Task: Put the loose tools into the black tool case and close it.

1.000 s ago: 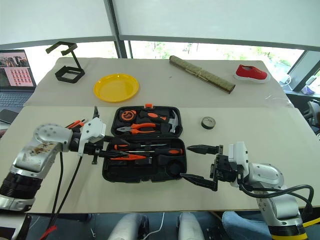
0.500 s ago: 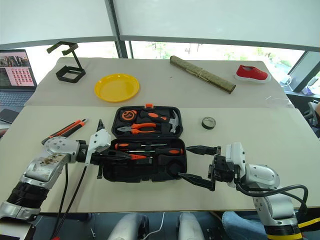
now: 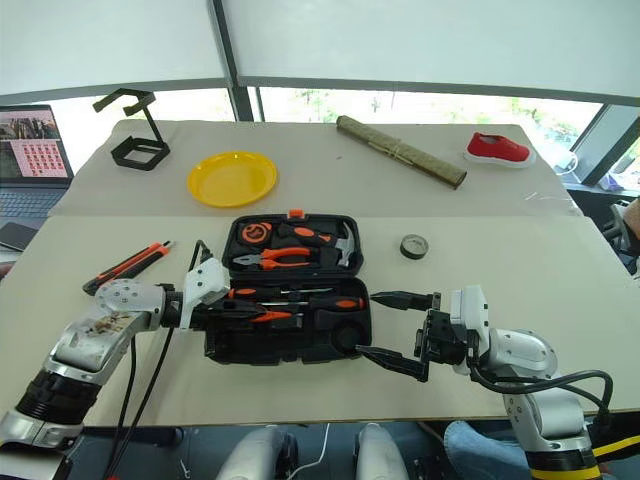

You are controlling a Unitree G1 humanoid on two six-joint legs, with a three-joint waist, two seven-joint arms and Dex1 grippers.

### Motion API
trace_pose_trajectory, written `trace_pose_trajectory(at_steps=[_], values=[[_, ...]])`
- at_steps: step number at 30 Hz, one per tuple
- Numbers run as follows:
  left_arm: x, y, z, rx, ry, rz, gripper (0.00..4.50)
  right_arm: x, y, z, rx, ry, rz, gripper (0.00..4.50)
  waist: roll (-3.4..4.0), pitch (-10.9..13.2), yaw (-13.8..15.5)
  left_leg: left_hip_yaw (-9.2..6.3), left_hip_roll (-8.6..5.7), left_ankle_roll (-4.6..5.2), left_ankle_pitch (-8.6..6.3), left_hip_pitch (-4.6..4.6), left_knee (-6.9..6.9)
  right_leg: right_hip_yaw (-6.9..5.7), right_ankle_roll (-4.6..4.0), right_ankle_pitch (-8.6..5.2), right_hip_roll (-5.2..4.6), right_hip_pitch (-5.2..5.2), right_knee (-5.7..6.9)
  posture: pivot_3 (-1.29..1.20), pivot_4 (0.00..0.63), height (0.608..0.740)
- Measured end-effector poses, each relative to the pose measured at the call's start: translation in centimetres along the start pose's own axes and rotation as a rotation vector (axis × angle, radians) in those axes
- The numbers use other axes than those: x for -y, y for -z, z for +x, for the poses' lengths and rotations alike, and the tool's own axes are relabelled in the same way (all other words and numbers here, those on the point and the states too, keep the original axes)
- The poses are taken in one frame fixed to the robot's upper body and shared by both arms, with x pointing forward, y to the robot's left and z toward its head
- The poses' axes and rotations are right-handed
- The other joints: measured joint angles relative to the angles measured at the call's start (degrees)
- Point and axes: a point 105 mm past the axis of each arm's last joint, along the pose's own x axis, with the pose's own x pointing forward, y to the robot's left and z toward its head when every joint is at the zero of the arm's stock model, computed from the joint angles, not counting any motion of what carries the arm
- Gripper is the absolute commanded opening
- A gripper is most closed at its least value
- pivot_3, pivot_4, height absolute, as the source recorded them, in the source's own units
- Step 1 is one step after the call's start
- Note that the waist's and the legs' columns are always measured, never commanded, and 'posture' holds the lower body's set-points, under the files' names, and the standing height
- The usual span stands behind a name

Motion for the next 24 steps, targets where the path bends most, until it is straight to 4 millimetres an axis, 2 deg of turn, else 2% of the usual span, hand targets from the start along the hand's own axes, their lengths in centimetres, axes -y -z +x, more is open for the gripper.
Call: trace_pose_trajectory(at_steps=[1, 4, 7, 11, 14, 20, 22, 24], values=[[0.1, 0.2, -0.1, 0.037, -0.028, -0.022, 0.78, 0.1, -0.1, 0.0, 0.011, 0.007, -0.007, 4.50, -0.01, 0.01, -0.08, -0.01, 0.02, 0.00, 0.00, -0.02, -0.03, -0.01, -0.01, 0.00, -0.01, -0.01, 0.00, 0.00, 0.150, 0.740], [0.2, 0.6, -1.9, 0.139, -0.145, -0.078, 1.90, 0.5, -0.9, 0.3, 0.068, 0.024, -0.022, 4.50, -0.04, 0.02, -0.32, -0.04, 0.07, -0.01, 0.00, -0.09, -0.05, -0.03, -0.05, 0.00, -0.02, -0.11, 0.03, 0.00, 0.150, 0.740], [0.2, 2.1, -5.4, 0.169, -0.293, -0.096, 2.98, 0.1, -0.8, 0.2, 0.089, 0.028, -0.007, 4.50, -0.03, 0.02, -0.37, -0.04, 0.05, -0.02, 0.00, -0.09, -0.19, -0.05, -0.09, -0.02, -0.16, -0.16, 0.00, 0.00, 0.150, 0.740], [-0.1, 4.2, -12.5, 0.286, -0.701, -0.169, 4.42, 0.7, -1.6, 1.0, 0.208, 0.104, -0.057, 4.50, -0.05, 0.03, -0.50, -0.05, 0.03, -0.06, -0.03, -0.12, -0.19, -0.13, -0.08, -0.01, -0.72, -0.22, -0.03, 0.00, 0.150, 0.740], [0.3, 5.8, -16.5, 0.295, -0.919, -0.221, 4.48, 1.1, -2.3, 1.5, 0.255, 0.122, -0.107, 4.50, -0.08, 0.03, -0.14, -0.05, -0.06, -0.06, -0.03, -0.09, -0.19, -0.25, -0.03, 0.01, -0.69, -0.17, -0.08, 0.00, 0.150, 0.740], [3.9, 11.6, -22.4, 0.216, -1.233, -0.426, 4.48, 0.7, -2.3, 1.7, 0.266, 0.082, -0.116, 4.50, -0.21, 0.04, 0.28, -0.02, -0.16, 0.07, -0.10, -0.13, -0.19, -0.30, 0.06, -0.04, -0.68, -0.12, -0.18, 0.00, 0.150, 0.740], [3.6, 12.1, -23.2, 0.222, -1.279, -0.447, 4.48, 0.7, -2.2, 1.7, 0.264, 0.080, -0.115, 4.50, -0.25, 0.06, 0.78, -0.10, -0.16, 0.06, -0.10, -0.12, -0.17, -0.48, 0.01, -0.09, -0.68, -0.27, -0.19, 0.00, 0.150, 0.740], [2.3, 11.4, -23.6, 0.251, -1.287, -0.428, 4.48, 0.8, -2.3, 1.8, 0.264, 0.077, -0.119, 4.50, -0.31, 0.05, 1.29, -0.10, -0.15, 0.01, -0.08, -0.13, -0.15, -0.56, -0.15, -0.19, -0.71, -0.34, -0.18, 0.00, 0.150, 0.740]])
